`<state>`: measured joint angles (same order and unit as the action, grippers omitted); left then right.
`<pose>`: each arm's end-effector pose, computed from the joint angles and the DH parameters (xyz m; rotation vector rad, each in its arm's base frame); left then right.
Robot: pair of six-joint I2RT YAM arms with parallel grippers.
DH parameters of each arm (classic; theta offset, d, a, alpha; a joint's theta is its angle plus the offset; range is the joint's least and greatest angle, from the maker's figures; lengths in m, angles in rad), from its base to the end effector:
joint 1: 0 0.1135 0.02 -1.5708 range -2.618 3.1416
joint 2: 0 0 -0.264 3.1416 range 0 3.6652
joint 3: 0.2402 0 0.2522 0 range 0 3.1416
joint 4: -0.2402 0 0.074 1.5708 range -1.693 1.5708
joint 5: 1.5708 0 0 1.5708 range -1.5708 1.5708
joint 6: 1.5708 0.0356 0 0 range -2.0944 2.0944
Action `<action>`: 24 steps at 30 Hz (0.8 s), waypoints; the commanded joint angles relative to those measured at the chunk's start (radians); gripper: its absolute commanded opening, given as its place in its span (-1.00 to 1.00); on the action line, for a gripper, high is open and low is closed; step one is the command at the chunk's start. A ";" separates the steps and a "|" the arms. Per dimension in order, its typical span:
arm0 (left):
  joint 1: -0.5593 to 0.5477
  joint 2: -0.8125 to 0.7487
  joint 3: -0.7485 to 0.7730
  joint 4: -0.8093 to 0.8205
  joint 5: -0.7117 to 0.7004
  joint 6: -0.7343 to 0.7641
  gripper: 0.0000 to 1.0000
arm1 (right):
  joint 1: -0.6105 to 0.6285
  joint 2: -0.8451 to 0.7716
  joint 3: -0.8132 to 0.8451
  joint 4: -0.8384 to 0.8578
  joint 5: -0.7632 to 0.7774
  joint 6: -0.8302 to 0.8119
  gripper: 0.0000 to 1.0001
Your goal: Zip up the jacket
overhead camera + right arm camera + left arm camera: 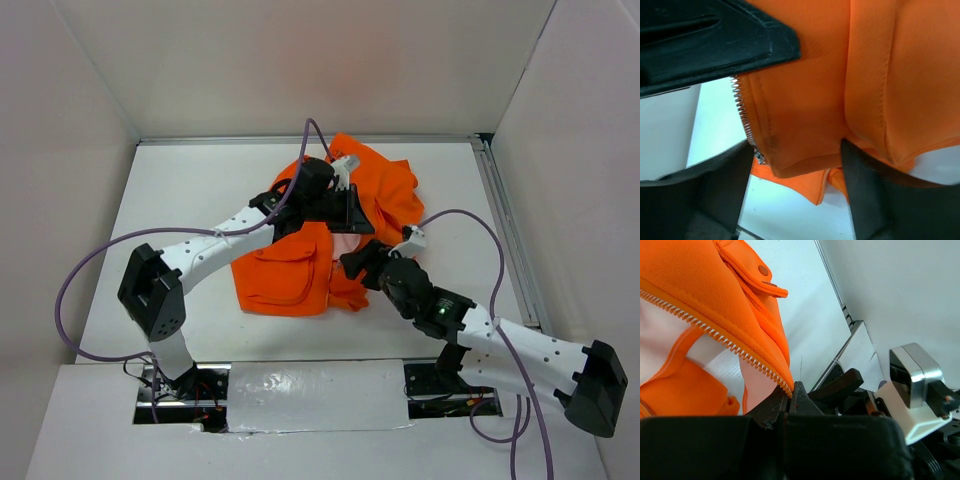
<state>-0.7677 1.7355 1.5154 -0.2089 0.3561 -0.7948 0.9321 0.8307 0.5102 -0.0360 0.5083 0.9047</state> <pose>0.2886 -0.2958 0.3343 0.2274 2.2319 -1.2927 0.1283 0.1437 0.2515 0.3206 1.9275 0.7582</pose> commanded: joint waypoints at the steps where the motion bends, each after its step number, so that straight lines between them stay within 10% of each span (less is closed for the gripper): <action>1: -0.005 -0.065 0.000 0.049 0.011 -0.021 -1.00 | -0.013 0.024 0.013 0.070 -0.017 -0.001 0.42; 12: -0.004 -0.071 0.003 0.048 -0.005 -0.020 -1.00 | -0.018 0.030 0.021 0.085 -0.042 -0.047 -0.56; 20: 0.002 -0.050 0.017 0.031 -0.029 -0.007 -1.00 | -0.016 -0.059 -0.001 -0.033 -0.076 -0.078 -0.28; 24: 0.001 -0.044 0.012 0.040 -0.008 -0.007 -1.00 | -0.022 -0.071 -0.024 0.016 -0.201 -0.176 -0.58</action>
<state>-0.7677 1.7248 1.5150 -0.2104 0.3305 -0.7963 0.9157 0.7753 0.5018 -0.0490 0.4034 0.8097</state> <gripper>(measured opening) 0.050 0.237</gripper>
